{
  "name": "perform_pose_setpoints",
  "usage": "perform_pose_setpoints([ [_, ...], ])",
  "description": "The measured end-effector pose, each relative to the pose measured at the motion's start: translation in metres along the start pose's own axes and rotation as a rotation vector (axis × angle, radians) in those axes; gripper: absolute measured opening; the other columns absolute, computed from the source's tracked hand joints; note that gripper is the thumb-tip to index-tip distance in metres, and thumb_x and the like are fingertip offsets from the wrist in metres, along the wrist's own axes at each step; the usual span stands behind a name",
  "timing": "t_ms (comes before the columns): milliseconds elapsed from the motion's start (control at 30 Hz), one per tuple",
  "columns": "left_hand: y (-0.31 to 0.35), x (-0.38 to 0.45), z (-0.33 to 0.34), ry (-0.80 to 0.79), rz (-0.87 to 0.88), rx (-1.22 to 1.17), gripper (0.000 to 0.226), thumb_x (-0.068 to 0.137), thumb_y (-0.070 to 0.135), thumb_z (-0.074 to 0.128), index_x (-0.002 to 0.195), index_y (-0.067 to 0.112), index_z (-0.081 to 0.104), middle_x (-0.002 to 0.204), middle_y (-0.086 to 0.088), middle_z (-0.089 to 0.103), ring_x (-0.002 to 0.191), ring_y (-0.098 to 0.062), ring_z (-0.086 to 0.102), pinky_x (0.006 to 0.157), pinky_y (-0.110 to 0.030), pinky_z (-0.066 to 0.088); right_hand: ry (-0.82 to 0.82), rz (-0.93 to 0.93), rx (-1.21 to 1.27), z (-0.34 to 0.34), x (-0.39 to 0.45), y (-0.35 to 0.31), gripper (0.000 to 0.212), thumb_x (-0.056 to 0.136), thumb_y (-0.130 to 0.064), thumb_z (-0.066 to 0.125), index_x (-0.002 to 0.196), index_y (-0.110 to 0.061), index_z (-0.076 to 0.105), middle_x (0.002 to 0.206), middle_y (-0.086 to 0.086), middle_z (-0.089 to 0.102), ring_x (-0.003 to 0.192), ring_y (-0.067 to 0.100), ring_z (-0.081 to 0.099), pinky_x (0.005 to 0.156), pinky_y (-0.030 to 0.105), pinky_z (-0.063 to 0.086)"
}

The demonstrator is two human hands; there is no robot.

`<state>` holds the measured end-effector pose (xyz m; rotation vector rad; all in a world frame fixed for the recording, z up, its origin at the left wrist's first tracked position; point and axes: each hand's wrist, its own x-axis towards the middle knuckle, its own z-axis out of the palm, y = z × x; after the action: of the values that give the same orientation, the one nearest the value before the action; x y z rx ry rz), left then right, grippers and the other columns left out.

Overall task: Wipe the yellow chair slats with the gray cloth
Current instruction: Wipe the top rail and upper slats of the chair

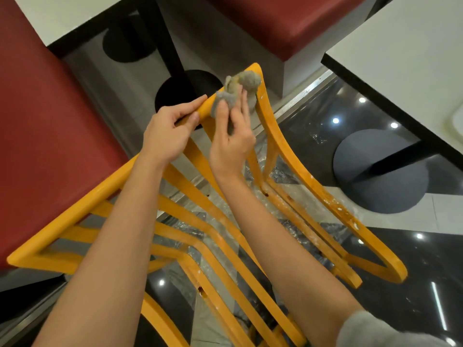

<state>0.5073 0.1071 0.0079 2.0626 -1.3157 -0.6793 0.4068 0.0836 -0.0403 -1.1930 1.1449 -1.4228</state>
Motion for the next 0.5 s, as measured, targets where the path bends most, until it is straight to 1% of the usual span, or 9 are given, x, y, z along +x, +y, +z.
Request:
perform_pose_setpoints([
  [67, -0.001, 0.001, 0.000, 0.004, 0.009, -0.009, 0.036, 0.095, 0.036, 0.052, 0.126, 0.055, 0.056, 0.113, 0.022, 0.069, 0.114, -0.005, 0.061, 0.103, -0.045, 0.047, -0.018, -0.047, -0.066, 0.010, -0.001, 0.016, 0.040, 0.103, -0.017, 0.050, 0.138, 0.002, 0.055, 0.151, 0.015, 0.047, 0.131, 0.033, 0.055, 0.105, 0.037, 0.050],
  [100, -0.002, 0.001, 0.000, 0.007, 0.009, -0.009, 0.035, 0.096, 0.035, 0.052, 0.127, 0.053, 0.057, 0.114, 0.019, 0.069, 0.114, -0.008, 0.061, 0.103, -0.046, 0.047, 0.008, -0.016, -0.095, 0.009, -0.003, 0.029, 0.038, 0.103, -0.020, 0.049, 0.135, -0.001, 0.058, 0.144, 0.015, 0.055, 0.108, 0.031, 0.066, 0.088, 0.029, 0.056],
  [167, 0.000, 0.000, 0.001, 0.010, 0.005, -0.009, 0.035, 0.099, 0.032, 0.052, 0.129, 0.049, 0.057, 0.117, 0.013, 0.069, 0.114, -0.014, 0.060, 0.102, -0.045, 0.045, 0.110, 0.122, -0.121, -0.001, -0.008, 0.048, 0.039, 0.103, -0.031, 0.046, 0.125, -0.006, 0.066, 0.106, 0.009, 0.071, 0.067, 0.005, 0.055, 0.059, 0.013, 0.042],
  [200, 0.001, 0.000, 0.001, 0.010, 0.004, -0.005, 0.035, 0.099, 0.032, 0.051, 0.130, 0.049, 0.056, 0.117, 0.011, 0.069, 0.113, -0.014, 0.060, 0.101, -0.044, 0.044, 0.136, 0.172, -0.116, -0.006, -0.008, 0.052, 0.042, 0.103, -0.036, 0.045, 0.117, -0.005, 0.070, 0.094, 0.009, 0.071, 0.060, -0.002, 0.048, 0.056, 0.014, 0.037],
  [267, 0.002, 0.001, 0.001, 0.013, 0.008, 0.006, 0.036, 0.100, 0.031, 0.050, 0.130, 0.050, 0.056, 0.117, 0.007, 0.069, 0.107, -0.010, 0.059, 0.100, -0.043, 0.044, 0.113, 0.196, -0.080, -0.006, -0.004, 0.043, 0.049, 0.104, -0.044, 0.045, 0.111, -0.002, 0.071, 0.106, 0.014, 0.071, 0.080, -0.009, 0.056, 0.073, 0.016, 0.045],
  [300, 0.003, 0.001, 0.001, 0.014, 0.013, 0.010, 0.036, 0.100, 0.031, 0.050, 0.129, 0.051, 0.056, 0.117, 0.007, 0.070, 0.105, -0.008, 0.058, 0.100, -0.042, 0.044, 0.071, 0.188, -0.056, -0.001, 0.000, 0.039, 0.049, 0.104, -0.043, 0.045, 0.116, -0.003, 0.070, 0.118, 0.014, 0.068, 0.103, 0.000, 0.061, 0.088, 0.021, 0.046],
  [367, 0.001, 0.001, 0.001, 0.012, 0.015, 0.014, 0.036, 0.100, 0.030, 0.050, 0.130, 0.050, 0.056, 0.116, 0.007, 0.070, 0.102, -0.006, 0.056, 0.100, -0.040, 0.043, 0.032, 0.155, -0.024, 0.009, 0.003, 0.027, 0.039, 0.105, -0.030, 0.048, 0.126, -0.003, 0.065, 0.145, 0.011, 0.053, 0.139, 0.021, 0.047, 0.110, 0.033, 0.042],
  [433, 0.000, 0.000, 0.000, 0.002, 0.014, 0.008, 0.036, 0.101, 0.030, 0.050, 0.131, 0.050, 0.055, 0.116, 0.004, 0.070, 0.100, -0.005, 0.053, 0.099, -0.041, 0.044, 0.027, 0.149, -0.061, 0.008, -0.004, 0.041, 0.035, 0.105, -0.032, 0.047, 0.121, -0.009, 0.068, 0.140, 0.004, 0.058, 0.132, 0.023, 0.054, 0.104, 0.038, 0.048],
  [500, 0.001, 0.000, 0.001, -0.006, 0.013, 0.002, 0.036, 0.101, 0.031, 0.050, 0.131, 0.049, 0.055, 0.118, 0.003, 0.069, 0.100, -0.005, 0.051, 0.095, -0.038, 0.043, 0.089, 0.270, -0.111, -0.004, -0.013, 0.068, 0.039, 0.104, -0.042, 0.046, 0.087, -0.016, 0.069, 0.087, 0.000, 0.065, 0.081, 0.004, 0.059, 0.074, 0.026, 0.046],
])
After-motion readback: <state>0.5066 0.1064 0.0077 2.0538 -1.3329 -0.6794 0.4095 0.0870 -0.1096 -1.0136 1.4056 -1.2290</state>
